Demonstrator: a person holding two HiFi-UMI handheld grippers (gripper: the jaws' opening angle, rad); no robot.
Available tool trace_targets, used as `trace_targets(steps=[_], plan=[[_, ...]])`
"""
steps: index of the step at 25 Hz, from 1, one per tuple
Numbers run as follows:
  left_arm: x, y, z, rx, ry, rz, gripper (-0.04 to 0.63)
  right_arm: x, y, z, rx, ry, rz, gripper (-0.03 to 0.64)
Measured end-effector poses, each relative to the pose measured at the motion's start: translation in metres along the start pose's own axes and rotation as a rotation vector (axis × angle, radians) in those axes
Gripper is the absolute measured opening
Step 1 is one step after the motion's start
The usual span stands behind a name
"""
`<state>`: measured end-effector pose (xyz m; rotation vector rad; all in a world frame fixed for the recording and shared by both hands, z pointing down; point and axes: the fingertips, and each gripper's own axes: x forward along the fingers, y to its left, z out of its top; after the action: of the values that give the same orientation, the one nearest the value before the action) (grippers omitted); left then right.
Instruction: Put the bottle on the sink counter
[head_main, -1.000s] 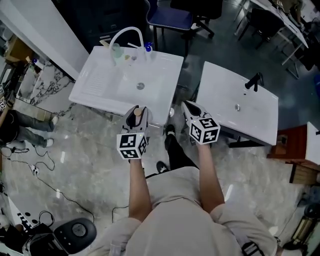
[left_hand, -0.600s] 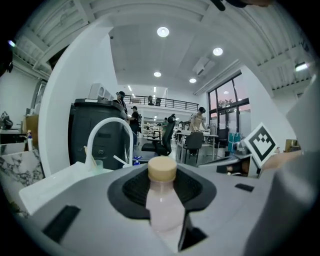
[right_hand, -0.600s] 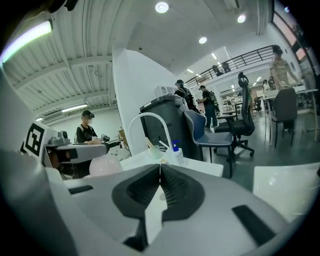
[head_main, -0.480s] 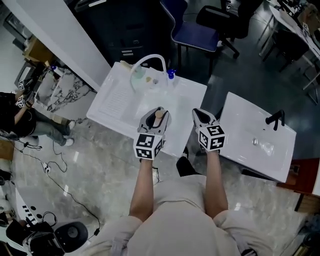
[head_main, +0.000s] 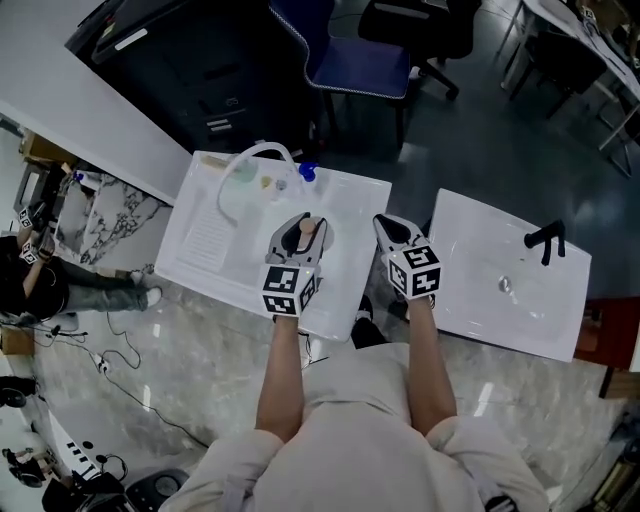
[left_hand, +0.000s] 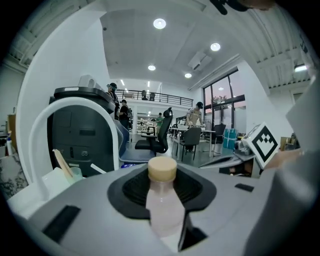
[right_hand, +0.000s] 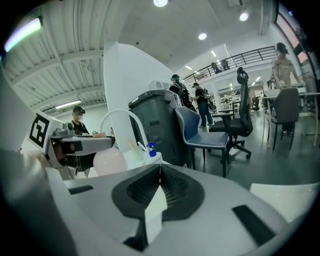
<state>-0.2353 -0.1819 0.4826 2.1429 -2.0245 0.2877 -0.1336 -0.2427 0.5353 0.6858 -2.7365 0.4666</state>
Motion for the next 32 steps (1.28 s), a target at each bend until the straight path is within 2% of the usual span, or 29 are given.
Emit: trace_targets(steps=[6,16,21,25,32], plan=[[0.041,-0.007,-0.001,0.015,0.007,-0.039,0.129,0.012,-0.025,-0.005,0.019,0.008,0.007,0.006],[0.088,0.009,-0.003,0.026,0.001,-0.063,0.129,0.040,-0.037,-0.007,0.024,0.031,0.030,0.006],[0.114,0.013,-0.011,0.037,0.000,-0.081,0.129,0.043,-0.046,-0.010,0.035,0.043,0.011,0.006],[0.135,0.012,-0.024,0.006,-0.002,-0.098,0.129,0.036,-0.053,-0.018,0.021,0.057,-0.020,0.006],[0.167,0.007,-0.050,0.028,0.020,-0.108,0.129,0.010,-0.068,-0.030,0.028,0.046,-0.083,0.006]])
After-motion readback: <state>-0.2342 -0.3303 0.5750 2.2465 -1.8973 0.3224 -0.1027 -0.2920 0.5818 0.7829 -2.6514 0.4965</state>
